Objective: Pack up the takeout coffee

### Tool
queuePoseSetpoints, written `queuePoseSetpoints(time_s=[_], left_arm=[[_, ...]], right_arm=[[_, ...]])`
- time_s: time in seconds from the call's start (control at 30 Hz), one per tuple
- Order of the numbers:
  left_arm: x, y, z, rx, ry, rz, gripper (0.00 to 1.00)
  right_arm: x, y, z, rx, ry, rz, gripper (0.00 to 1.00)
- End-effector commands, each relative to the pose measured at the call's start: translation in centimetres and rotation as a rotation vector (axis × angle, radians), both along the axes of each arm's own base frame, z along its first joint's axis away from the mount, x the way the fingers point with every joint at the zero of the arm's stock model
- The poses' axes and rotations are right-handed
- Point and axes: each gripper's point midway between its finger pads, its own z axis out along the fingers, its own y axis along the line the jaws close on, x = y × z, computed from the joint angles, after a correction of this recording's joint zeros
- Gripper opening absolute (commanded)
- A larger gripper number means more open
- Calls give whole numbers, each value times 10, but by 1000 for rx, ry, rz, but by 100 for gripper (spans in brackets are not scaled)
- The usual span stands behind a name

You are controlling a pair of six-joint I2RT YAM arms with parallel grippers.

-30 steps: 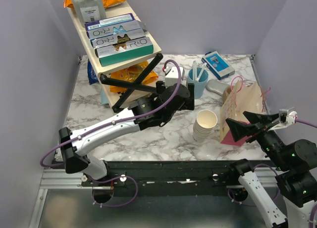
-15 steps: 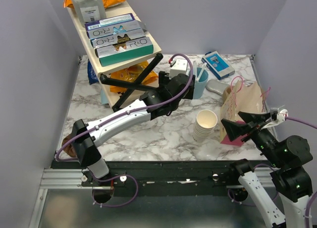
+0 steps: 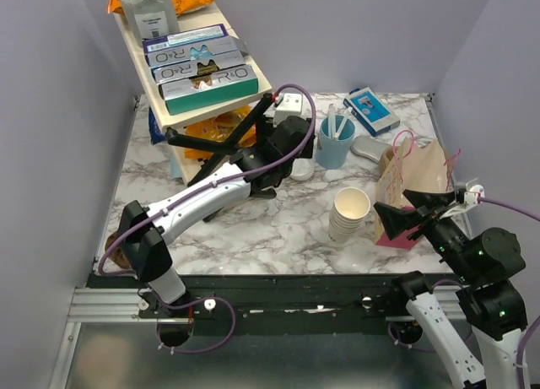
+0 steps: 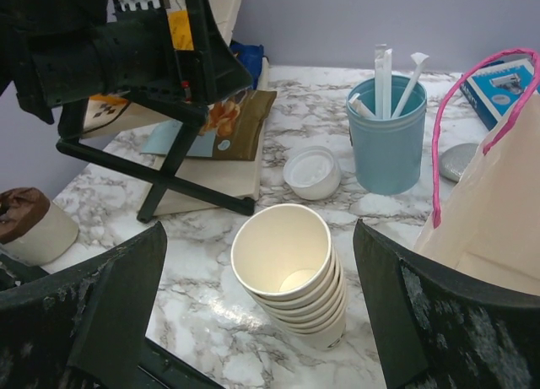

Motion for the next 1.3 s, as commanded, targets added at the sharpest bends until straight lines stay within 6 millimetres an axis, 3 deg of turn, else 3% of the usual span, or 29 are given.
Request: queuePoseSetpoints(time_s=[0.0, 0.03, 0.1, 0.13, 0.17, 0.23, 0.3, 0.33, 0.7, 0.83, 1.07, 1.27], left_arm=[[-6, 55, -2, 13, 4, 128, 99], [-11, 64, -13, 31, 24, 142, 99], [-18, 80, -9, 15, 14, 165, 99], [-21, 91, -22, 23, 37, 184, 99], [-26, 101, -15, 0, 24, 195, 99], [-30, 126, -26, 20, 42, 252, 99], [-35, 145, -23, 1, 35, 293, 99], [-39, 156, -33, 16, 52, 312, 99], [-83, 261, -42, -62, 47, 625, 99], [-97, 288, -44, -77, 48, 721, 99], [-103, 319, -49, -126, 73, 822, 99], [-101, 320, -44, -156, 76, 817, 99]], right_arm=[[3, 2, 1, -9, -15, 9, 100], [3, 3, 0, -10, -12, 13, 100], [3, 4, -2, -9, -6, 20, 100], [4, 4, -3, -8, -3, 20, 100], [4, 5, -4, -9, -1, 23, 100], [5, 5, -5, -7, 3, 23, 100], [6, 6, -7, -6, 11, 24, 100], [6, 6, -7, -6, 11, 24, 100], [9, 8, -15, -7, 34, 31, 100], [11, 8, -18, -9, 45, 25, 100], [13, 4, -19, -9, 66, -5, 100], [14, 0, -18, -6, 77, -29, 100]])
